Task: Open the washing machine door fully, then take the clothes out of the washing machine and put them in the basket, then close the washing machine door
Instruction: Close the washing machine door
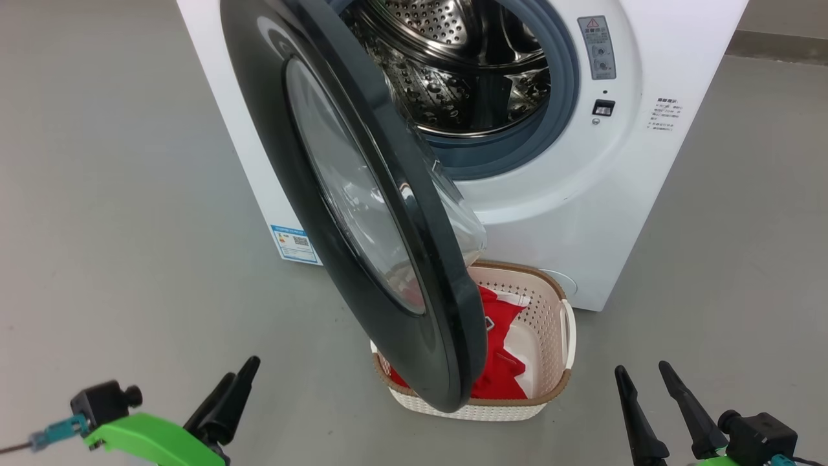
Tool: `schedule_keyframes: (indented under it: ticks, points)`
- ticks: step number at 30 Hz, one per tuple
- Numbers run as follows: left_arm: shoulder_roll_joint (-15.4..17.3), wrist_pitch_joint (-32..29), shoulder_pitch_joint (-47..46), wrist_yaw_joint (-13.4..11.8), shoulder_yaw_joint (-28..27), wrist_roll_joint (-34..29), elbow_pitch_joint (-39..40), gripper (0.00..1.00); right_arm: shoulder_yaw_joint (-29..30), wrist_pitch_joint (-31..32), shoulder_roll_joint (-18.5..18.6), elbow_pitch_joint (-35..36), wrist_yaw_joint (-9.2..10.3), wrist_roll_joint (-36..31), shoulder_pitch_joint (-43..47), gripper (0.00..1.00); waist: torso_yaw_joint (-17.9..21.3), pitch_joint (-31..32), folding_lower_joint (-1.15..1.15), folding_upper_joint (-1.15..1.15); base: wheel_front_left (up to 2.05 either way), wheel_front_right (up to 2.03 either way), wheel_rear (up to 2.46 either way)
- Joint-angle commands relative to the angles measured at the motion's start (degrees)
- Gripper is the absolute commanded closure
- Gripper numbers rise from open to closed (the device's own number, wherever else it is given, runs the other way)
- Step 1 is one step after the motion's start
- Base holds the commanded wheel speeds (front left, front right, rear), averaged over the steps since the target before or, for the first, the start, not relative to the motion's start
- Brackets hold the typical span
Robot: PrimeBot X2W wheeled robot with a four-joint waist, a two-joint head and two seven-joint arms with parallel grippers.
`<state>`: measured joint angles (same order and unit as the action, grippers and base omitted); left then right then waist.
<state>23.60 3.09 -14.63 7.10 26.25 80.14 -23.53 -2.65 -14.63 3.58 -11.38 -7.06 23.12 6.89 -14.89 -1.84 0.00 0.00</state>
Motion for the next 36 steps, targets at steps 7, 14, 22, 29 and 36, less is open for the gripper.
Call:
schedule_keyframes:
  ticks: [7,14,22,29,36]
  points:
    - [0.5,7.1,0.9,0.4,-0.6,-1.4,-1.8,0.00,-1.7,-0.4,0.8,1.1,-0.43,-0.7,-0.9,0.00,0.1,0.1,0.00,0.00,0.00,0.00,0.00]
    - [-0.3,10.9,1.9,0.4,0.8,-3.6,-4.5,0.00,-1.4,-0.4,0.8,1.2,-0.43,-0.7,-1.1,0.00,0.0,-0.3,0.00,0.00,0.00,0.00,0.00]
    - [-2.5,11.9,2.3,0.4,-3.0,-13.5,-7.1,0.00,-1.2,-0.4,0.8,1.3,-0.43,-0.7,-1.2,0.00,-0.3,-0.7,0.00,0.00,0.00,0.00,0.00]
    - [-8.1,11.9,5.3,0.4,-12.1,-30.8,-6.5,0.00,-1.0,-0.4,0.9,1.3,-0.43,-0.7,-1.6,0.00,-0.3,-1.0,0.00,0.00,0.00,0.00,0.00]
    - [-13.6,11.9,8.6,0.4,-19.6,-45.1,-2.7,0.00,-1.0,-0.4,1.1,1.3,-0.43,-0.6,-1.7,0.00,-0.3,-1.0,0.00,0.00,0.00,0.00,0.00]
